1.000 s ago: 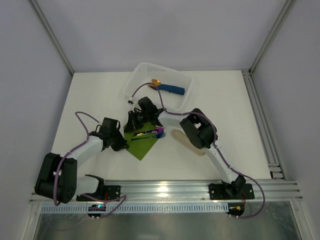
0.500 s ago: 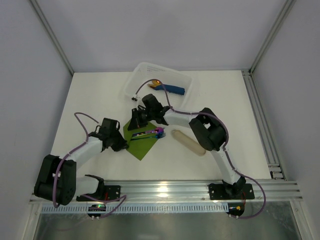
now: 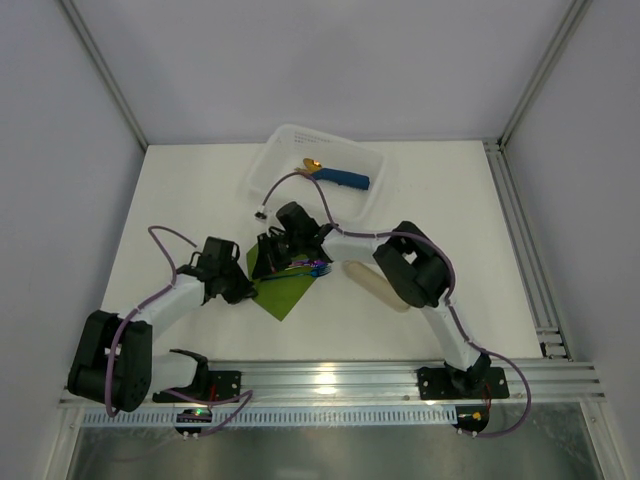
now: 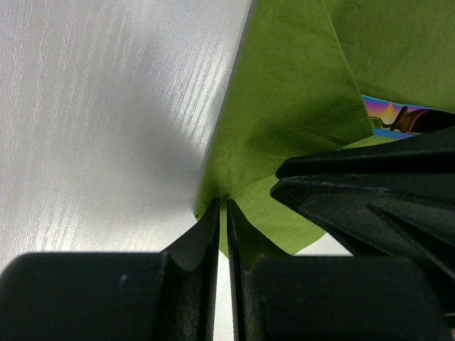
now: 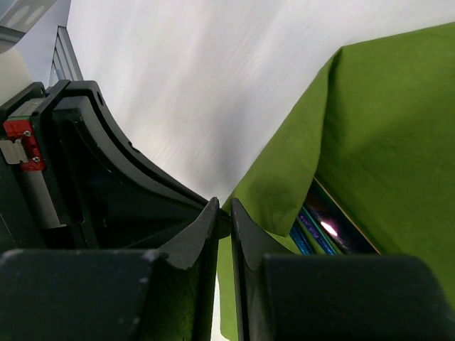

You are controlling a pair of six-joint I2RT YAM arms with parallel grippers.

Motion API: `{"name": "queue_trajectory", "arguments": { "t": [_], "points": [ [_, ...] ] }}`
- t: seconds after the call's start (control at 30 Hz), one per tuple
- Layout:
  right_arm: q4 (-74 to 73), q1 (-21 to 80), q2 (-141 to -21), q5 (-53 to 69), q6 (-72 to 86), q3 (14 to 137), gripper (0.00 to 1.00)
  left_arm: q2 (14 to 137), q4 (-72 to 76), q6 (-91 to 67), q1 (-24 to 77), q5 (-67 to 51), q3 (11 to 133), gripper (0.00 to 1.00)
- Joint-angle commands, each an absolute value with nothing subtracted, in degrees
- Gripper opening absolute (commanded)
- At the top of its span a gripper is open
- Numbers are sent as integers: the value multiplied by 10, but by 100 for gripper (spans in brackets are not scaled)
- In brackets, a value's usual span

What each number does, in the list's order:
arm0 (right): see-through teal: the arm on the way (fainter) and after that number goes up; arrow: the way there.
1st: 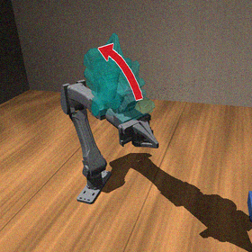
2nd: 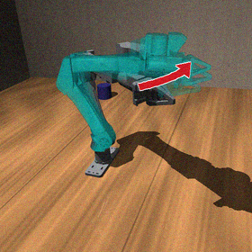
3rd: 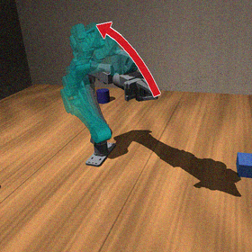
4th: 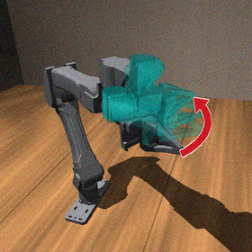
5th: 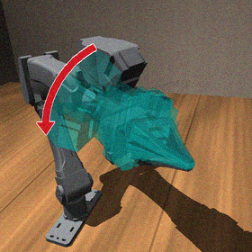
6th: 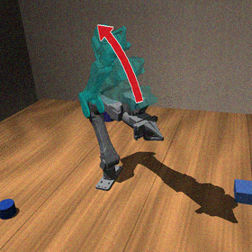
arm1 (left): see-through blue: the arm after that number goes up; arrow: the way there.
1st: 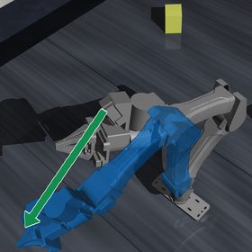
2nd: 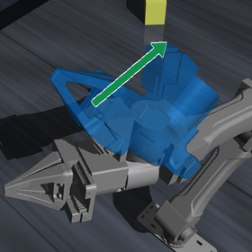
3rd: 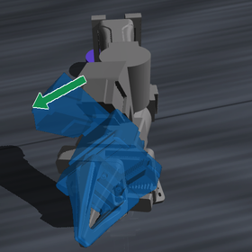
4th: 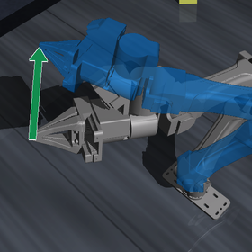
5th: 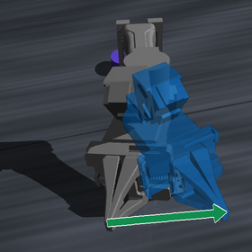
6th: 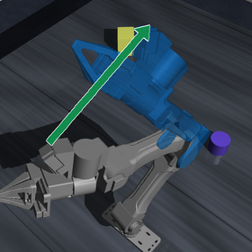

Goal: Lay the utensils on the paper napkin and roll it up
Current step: Roll the napkin at the center of the board.

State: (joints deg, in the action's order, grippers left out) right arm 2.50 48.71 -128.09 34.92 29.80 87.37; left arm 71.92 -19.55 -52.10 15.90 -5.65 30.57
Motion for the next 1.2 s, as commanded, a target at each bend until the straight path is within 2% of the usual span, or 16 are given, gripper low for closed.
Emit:
{"name": "queue_trajectory", "arguments": {
  "t": [0.0, 0.83, 1.17],
  "points": [
    [40, 493, -1263, 355, 288, 879, 15, 708, -192, -520, 162, -58, 301, 8],
    [27, 495, -1302, 335, 288, 888, 15, 681, -243, -492, 162, -17, 349, 9],
    [25, 494, -1298, 330, 290, 883, 15, 756, -222, -467, 155, -13, 389, 9]
  ]
}}
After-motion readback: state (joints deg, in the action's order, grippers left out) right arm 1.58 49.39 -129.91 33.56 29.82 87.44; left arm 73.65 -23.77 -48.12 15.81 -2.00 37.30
